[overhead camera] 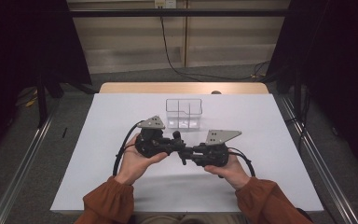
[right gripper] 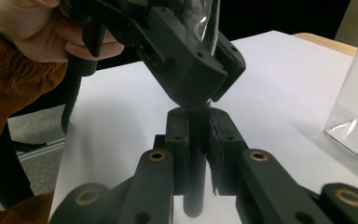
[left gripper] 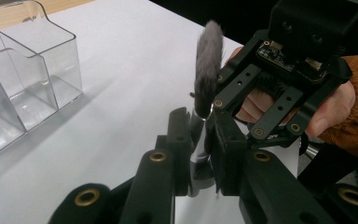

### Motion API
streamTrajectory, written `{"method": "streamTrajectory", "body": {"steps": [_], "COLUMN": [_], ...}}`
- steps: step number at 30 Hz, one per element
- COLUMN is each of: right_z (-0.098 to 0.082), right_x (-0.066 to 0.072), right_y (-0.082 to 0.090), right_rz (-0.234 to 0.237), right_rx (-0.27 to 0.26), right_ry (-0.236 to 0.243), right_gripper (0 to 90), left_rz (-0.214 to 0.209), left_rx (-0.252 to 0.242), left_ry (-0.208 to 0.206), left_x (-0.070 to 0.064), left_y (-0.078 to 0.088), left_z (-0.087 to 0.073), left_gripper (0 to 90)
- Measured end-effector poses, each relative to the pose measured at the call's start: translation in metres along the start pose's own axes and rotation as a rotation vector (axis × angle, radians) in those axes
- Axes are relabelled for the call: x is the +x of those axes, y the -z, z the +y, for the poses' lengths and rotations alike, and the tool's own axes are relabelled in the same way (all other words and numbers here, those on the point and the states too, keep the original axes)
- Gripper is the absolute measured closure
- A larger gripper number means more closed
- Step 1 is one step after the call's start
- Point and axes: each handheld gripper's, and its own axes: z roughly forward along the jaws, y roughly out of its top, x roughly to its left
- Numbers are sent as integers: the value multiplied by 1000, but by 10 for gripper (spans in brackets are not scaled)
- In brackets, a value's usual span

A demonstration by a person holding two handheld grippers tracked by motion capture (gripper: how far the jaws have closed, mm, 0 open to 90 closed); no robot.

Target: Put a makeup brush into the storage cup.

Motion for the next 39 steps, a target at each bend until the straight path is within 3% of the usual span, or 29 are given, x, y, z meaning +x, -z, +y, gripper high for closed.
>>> {"method": "streamTrajectory", "body": {"steps": [10, 13, 19, 23, 27, 29, 39], "right_z": [0, 0, 0, 1, 1, 2, 3], "right_x": [-2, -4, -7, -8, -8, -9, -11], "right_y": [2, 4, 8, 10, 12, 13, 18], "right_rz": [-12, -24, -40, -47, -54, -58, -76], "right_rx": [9, 3, -4, -12, -15, -18, -27], "right_ry": [1, -2, -4, -5, -7, -8, -11], "right_gripper": [797, 797, 797, 797, 797, 797, 797], "left_rz": [7, 40, 63, 92, 146, 175, 239], "left_rx": [-45, -64, -118, -143, -181, -176, -214], "left_ry": [-13, -12, 23, 16, 9, 12, 6], "left_x": [-1, -1, 4, 3, 3, 4, 9], "left_y": [0, 3, 13, 19, 25, 27, 42], "left_z": [-4, -7, -13, -16, -21, -23, -41], "left_gripper": [623, 527, 398, 327, 220, 147, 45]}}
